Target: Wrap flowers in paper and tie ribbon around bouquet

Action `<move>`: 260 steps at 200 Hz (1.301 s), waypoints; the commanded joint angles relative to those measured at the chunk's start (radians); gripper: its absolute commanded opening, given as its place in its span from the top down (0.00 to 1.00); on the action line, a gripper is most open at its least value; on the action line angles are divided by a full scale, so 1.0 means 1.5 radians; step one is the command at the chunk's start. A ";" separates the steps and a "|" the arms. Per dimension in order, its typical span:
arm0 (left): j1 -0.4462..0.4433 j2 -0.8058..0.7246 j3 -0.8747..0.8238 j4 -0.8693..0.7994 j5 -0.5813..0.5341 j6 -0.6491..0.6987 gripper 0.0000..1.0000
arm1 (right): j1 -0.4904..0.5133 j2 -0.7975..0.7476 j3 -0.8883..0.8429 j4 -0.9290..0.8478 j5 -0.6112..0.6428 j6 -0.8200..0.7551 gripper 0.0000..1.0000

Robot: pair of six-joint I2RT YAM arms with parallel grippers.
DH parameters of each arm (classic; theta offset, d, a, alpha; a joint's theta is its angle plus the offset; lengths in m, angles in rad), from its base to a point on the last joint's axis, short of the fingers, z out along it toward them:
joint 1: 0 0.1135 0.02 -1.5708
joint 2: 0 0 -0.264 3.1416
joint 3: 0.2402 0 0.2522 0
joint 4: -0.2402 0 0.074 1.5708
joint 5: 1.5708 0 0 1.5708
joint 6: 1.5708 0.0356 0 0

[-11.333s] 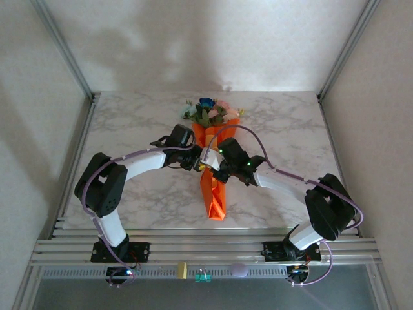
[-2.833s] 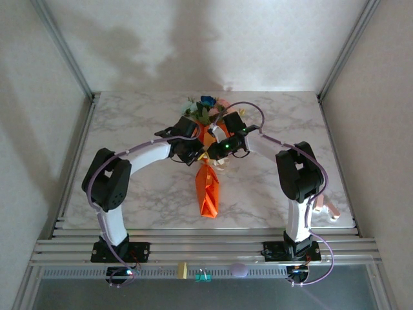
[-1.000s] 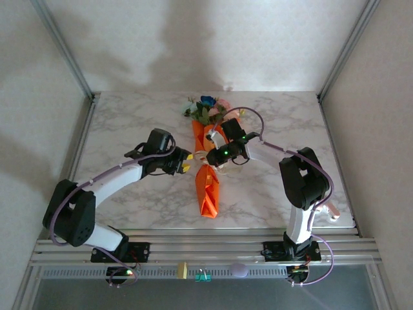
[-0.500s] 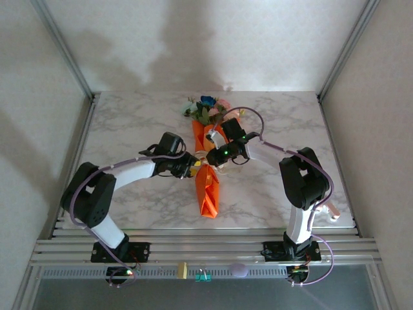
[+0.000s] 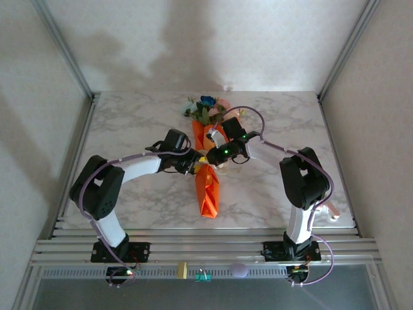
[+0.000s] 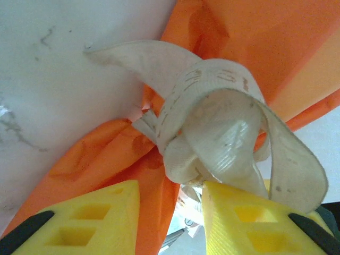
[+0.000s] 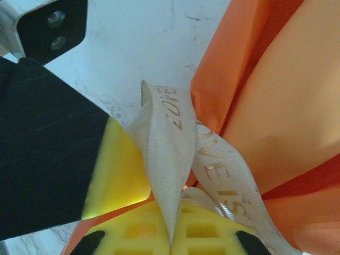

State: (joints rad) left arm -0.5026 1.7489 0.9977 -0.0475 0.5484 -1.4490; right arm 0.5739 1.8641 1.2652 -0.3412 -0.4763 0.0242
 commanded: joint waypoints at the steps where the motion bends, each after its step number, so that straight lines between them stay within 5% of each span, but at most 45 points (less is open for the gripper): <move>1: -0.003 0.015 0.021 0.001 -0.017 0.014 0.67 | -0.004 0.002 0.013 -0.010 -0.020 0.010 1.00; 119: -0.003 0.011 0.022 -0.002 -0.066 0.013 0.95 | -0.004 0.004 0.013 -0.010 -0.024 0.012 1.00; 134: -0.003 -0.009 0.008 0.006 -0.069 0.006 0.90 | -0.005 0.005 0.013 -0.011 -0.026 0.011 1.00; 156: -0.004 -0.033 -0.026 0.043 -0.055 -0.031 0.70 | -0.009 0.006 0.012 -0.010 -0.029 0.014 1.00; 260: -0.015 0.007 -0.019 0.108 -0.022 -0.082 0.69 | -0.020 0.014 0.005 0.006 -0.065 0.045 1.00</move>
State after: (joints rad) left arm -0.5167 1.7283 0.9470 0.0853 0.5034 -1.5536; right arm 0.5476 1.8755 1.2652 -0.3393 -0.5510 0.0750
